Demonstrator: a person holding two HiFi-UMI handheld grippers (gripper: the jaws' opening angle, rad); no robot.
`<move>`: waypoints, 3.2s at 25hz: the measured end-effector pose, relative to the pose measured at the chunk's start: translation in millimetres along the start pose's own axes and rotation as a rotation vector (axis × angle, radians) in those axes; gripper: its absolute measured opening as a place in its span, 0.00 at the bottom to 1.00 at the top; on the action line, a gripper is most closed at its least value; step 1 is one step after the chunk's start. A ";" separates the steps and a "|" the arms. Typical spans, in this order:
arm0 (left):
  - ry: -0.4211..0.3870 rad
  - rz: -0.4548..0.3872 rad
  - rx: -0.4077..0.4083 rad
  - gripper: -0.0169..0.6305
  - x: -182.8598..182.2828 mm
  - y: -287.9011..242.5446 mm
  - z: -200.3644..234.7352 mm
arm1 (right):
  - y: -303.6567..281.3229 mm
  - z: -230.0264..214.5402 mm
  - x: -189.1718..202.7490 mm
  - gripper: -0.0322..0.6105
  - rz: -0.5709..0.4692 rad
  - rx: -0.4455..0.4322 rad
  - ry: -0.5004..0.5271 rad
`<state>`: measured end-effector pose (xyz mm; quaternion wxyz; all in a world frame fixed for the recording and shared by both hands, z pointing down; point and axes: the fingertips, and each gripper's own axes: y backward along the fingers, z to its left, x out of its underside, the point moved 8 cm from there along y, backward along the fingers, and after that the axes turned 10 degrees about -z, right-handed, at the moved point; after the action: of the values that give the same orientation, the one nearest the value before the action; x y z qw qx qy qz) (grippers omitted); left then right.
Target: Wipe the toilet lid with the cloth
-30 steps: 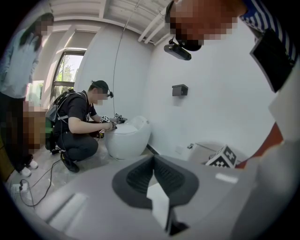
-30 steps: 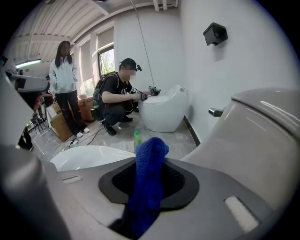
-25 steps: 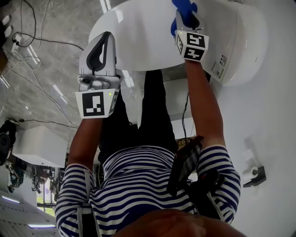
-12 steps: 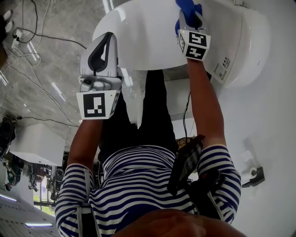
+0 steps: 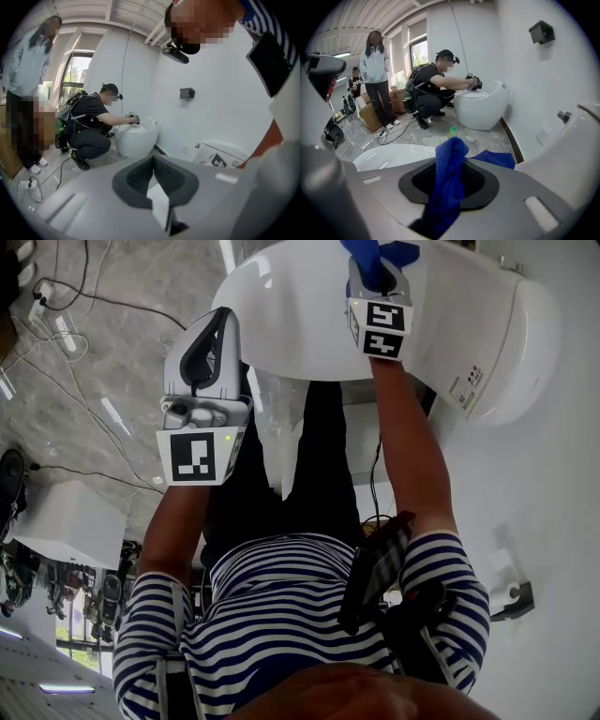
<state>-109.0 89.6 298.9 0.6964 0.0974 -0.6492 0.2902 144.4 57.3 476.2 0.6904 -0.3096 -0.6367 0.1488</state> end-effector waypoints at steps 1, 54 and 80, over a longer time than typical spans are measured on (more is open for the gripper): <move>0.001 -0.002 -0.006 0.03 -0.5 4.3 5.7 | -2.6 10.4 -2.4 0.22 0.001 -0.012 0.005; 0.039 -0.059 0.018 0.03 -22.6 -6.4 -41.2 | 103.5 19.1 -74.3 0.22 -0.158 -0.078 -0.018; 0.011 0.014 0.132 0.03 17.9 -53.1 -111.8 | 89.9 -73.1 53.2 0.22 -0.025 0.035 -0.090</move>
<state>13.8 108.7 313.5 0.6900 0.1372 -0.6254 0.3376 240.1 140.4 462.8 0.6680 -0.2824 -0.6684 0.1650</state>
